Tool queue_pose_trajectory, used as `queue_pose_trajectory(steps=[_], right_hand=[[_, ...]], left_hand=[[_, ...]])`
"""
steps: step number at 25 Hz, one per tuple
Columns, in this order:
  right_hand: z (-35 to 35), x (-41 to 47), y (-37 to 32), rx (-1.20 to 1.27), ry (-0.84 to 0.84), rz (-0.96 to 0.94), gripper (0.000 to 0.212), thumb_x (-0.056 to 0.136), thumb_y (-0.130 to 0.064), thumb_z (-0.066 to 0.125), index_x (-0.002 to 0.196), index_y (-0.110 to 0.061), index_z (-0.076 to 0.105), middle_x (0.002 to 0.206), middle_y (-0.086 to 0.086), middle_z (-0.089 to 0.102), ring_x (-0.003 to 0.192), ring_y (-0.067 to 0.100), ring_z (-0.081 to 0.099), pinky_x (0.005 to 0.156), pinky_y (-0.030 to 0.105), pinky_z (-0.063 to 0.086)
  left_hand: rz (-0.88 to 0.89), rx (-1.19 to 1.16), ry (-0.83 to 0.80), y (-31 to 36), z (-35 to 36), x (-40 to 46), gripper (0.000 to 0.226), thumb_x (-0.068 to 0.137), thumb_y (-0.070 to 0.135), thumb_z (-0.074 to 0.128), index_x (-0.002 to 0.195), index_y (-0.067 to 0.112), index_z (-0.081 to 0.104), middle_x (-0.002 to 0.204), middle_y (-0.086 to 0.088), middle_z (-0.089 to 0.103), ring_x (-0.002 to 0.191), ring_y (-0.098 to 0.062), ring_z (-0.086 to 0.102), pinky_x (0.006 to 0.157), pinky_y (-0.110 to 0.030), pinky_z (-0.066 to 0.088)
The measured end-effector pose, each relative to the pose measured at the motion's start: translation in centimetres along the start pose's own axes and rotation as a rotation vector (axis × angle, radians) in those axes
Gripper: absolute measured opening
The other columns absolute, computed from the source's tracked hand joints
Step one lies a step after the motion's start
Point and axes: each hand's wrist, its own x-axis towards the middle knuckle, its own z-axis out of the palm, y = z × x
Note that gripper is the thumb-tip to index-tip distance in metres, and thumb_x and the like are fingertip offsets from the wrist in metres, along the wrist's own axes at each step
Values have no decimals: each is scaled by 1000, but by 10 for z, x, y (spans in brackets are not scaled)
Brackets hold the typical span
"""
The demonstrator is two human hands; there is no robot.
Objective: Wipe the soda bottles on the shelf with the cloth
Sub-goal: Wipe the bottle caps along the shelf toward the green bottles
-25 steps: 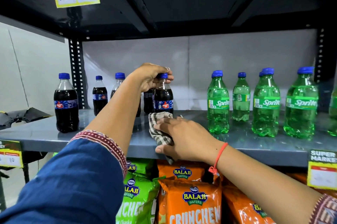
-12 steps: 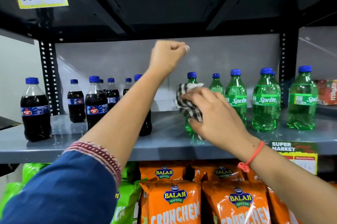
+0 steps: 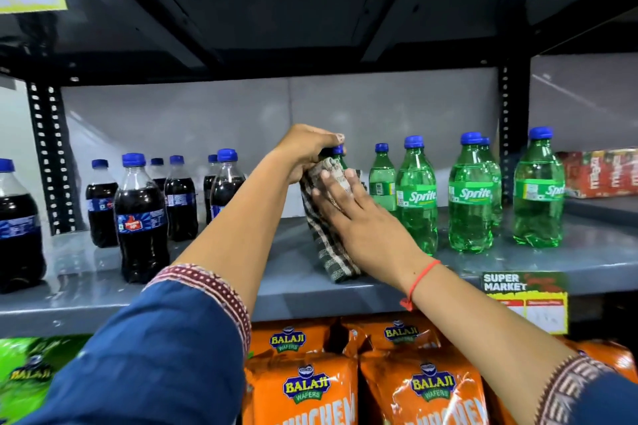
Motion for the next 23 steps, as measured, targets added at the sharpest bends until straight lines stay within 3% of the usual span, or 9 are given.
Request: queue_pose_trajectory(steps=[3,6,9,11,14,19,23], right_hand=[[5,0,2,-8,94,-49,59,72,-8,29,125,-7,55,135,15,54,121,43,49,83,45,53],[5,3,7,-4,94,-48,53,75,-5,40,127,-5,53,137,17,51,123,44,46,91,53,46],[5,3,3,-71,102,-122,54,76,-11,31,124,-7,56,134,14,55,123,39,49,99,49,42],[5,5,7,-95,102,-148,52,80,-13,31,126,-5,54,135,14,54,125,37,47,109,46,25],[5,7,15,-68,93,-137,52,82,-14,31,129,0,48,138,17,50,128,36,43,110,42,9],[10,5,23,-66,87,-157,52,88,-23,32,134,0,38,141,17,46,131,34,37,110,41,10],[13,6,26,-65,106,-189,51,88,-26,33,132,0,40,139,17,47,129,34,41,112,40,11]], left_hand=[[-16,-23,-25,-1,-3,0,10,83,13,61,79,5,66,45,6,66,44,-6,61,44,-14,47],[-35,-21,-34,-2,-4,6,10,82,15,62,77,8,67,49,5,68,58,-16,61,61,-22,50],[-53,-41,-74,-2,-3,9,8,83,12,60,82,6,65,52,3,70,54,-11,65,68,-25,52],[-88,-71,-99,-1,-3,10,11,84,11,57,85,4,65,61,-1,72,63,-15,65,68,-24,54],[-114,-84,-125,-1,-4,12,15,86,9,51,85,5,66,84,-7,69,79,-18,62,86,-27,49],[-136,-141,-127,-1,-2,14,16,86,8,52,78,5,65,58,0,71,78,-14,63,88,-26,47],[-175,-166,-132,-1,-2,16,16,87,11,53,78,4,65,55,-1,71,79,-16,63,89,-29,47]])
